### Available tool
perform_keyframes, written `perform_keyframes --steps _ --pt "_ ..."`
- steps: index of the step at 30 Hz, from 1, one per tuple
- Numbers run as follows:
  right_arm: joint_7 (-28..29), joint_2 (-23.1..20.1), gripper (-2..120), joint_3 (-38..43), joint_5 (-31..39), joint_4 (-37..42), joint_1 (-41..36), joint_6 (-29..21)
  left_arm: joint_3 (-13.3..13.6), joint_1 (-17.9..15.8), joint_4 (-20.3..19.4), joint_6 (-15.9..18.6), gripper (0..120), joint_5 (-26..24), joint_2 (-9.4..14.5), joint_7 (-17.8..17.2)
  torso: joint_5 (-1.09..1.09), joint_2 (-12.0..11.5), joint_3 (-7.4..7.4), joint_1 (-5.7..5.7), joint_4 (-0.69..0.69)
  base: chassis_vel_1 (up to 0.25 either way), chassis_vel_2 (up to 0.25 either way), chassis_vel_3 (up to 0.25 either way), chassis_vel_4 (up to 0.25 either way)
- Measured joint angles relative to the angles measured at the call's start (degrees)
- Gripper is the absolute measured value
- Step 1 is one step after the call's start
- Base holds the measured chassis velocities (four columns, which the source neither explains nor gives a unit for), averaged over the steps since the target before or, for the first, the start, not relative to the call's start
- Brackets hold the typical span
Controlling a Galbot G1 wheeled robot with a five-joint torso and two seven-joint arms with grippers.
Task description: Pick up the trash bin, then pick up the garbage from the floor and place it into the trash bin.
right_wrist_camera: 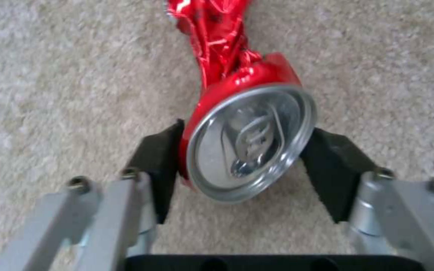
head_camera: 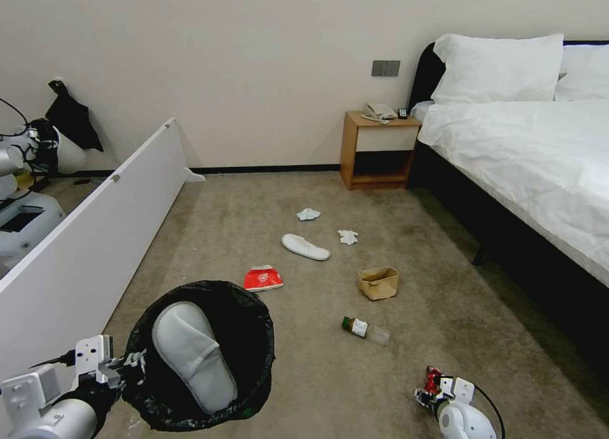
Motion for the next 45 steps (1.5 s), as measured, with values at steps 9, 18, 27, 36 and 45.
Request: perform_keyframes --steps 9,18,27,36,45 --pt "-1.0 0.2 17 -0.4 -0.6 -1.2 1.0 0.1 -0.1 -0.1 0.0 0.0 3 0.0 0.1 -0.1 0.08 0.0 0.00 0.00 0.07 0.000 0.000 0.000 0.000" --pt "-2.3 -0.1 0 -0.5 -2.0 -0.4 0.2 1.1 -0.2 -0.1 0.0 0.0 3 0.0 0.1 -0.1 0.13 0.0 0.01 0.00 0.09 0.000 0.000 0.000 0.000" --pt "-2.4 -0.5 0 -0.4 -2.2 0.5 -0.1 1.4 -0.2 -0.3 0.0 0.0 3 -0.2 0.3 -0.1 0.09 0.0 0.01 0.01 0.05 0.000 0.000 0.000 0.000" --pt "-5.4 -1.9 19 -0.5 -5.9 5.2 -2.6 3.8 -0.2 -0.5 0.0 0.0 3 -0.3 0.4 -0.1 0.09 0.0 0.01 0.00 0.05 0.000 0.000 0.000 0.000" --pt "-6.9 -5.5 50 -0.9 -7.0 17.4 -8.6 2.9 -0.2 -0.5 0.0 0.0 3 -0.4 0.3 -0.1 0.08 0.0 0.01 0.00 0.04 0.000 0.000 0.000 0.000"
